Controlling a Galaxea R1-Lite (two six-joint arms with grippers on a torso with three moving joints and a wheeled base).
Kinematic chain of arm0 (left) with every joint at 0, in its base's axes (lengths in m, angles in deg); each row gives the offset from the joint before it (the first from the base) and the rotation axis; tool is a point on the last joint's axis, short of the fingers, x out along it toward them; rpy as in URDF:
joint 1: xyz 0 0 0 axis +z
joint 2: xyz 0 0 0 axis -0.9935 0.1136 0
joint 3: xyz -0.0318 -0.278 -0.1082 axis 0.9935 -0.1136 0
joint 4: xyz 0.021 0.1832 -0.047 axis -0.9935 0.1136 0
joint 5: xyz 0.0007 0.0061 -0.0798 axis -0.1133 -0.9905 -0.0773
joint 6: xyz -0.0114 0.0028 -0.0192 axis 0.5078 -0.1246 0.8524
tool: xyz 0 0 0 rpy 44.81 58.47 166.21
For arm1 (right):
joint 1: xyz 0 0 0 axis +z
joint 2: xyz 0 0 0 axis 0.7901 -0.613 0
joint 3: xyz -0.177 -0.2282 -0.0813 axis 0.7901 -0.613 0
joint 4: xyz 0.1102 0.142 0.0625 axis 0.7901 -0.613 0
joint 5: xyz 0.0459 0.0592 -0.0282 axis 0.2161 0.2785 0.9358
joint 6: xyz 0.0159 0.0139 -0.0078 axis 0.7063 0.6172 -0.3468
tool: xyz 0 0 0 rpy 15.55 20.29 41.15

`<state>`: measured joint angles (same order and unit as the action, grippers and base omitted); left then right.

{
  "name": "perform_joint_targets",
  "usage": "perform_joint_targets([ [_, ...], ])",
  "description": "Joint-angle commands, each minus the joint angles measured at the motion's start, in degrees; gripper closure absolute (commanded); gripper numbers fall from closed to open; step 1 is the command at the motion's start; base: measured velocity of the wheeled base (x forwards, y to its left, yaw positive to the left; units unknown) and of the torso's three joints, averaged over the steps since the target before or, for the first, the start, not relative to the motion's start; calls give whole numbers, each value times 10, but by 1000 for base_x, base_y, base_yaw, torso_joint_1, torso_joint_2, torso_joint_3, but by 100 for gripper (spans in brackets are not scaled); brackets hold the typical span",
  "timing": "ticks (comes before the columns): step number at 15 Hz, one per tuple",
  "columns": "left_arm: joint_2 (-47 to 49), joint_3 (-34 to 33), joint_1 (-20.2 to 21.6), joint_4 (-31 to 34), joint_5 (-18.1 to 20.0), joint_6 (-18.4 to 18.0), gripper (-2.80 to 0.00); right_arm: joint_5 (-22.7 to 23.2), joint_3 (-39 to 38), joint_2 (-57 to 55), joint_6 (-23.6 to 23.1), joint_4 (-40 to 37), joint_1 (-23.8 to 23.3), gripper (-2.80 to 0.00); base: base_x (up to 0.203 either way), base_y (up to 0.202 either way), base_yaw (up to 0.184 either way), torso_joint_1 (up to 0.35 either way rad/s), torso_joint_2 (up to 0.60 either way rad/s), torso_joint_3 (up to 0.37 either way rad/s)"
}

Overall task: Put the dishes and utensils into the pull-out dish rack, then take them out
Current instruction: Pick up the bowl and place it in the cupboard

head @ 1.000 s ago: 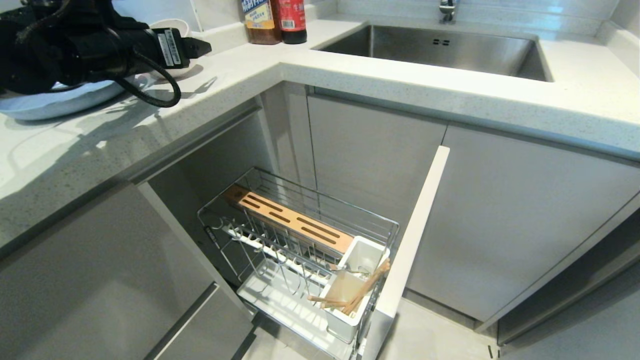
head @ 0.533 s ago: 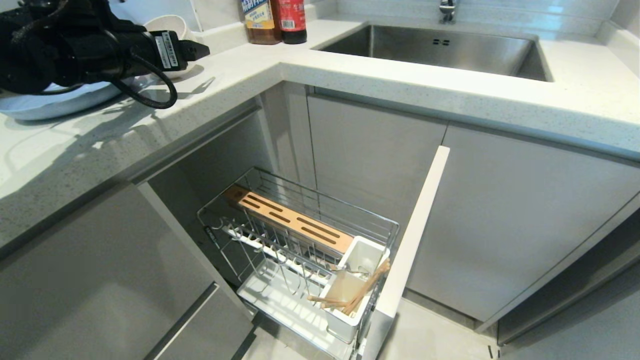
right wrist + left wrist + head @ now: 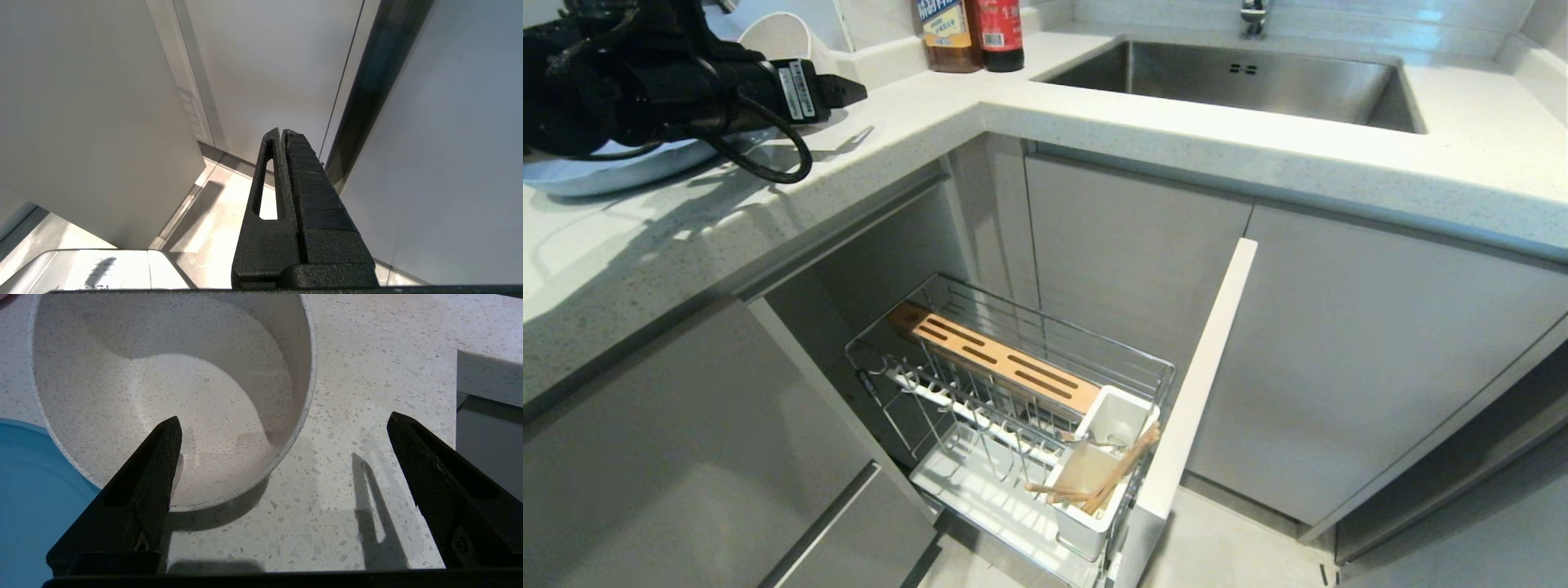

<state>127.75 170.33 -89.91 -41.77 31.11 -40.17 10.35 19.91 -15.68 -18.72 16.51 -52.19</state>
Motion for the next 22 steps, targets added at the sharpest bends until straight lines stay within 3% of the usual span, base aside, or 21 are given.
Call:
perform_joint_targets([
  [1,2,0,1,1,0,0,-280,0,-1,0,0,0,0,0,0,0,0,0,0,0],
  [10,5,0,4,0,0,-2,-280,0,-1,0,0,0,0,0,0,0,0,0,0,0],
  [11,5,0,5,0,0,-2,-217,0,-1,0,0,0,0,0,0,0,0,0,0,0],
  [12,5,0,5,1,0,-2,0,0,-1,0,0,0,0,0,0,0,0,0,0,0],
  [22,-2,0,5,2,0,0,0,0,-1,0,0,0,0,0,0,0,0,0,0,0],
])
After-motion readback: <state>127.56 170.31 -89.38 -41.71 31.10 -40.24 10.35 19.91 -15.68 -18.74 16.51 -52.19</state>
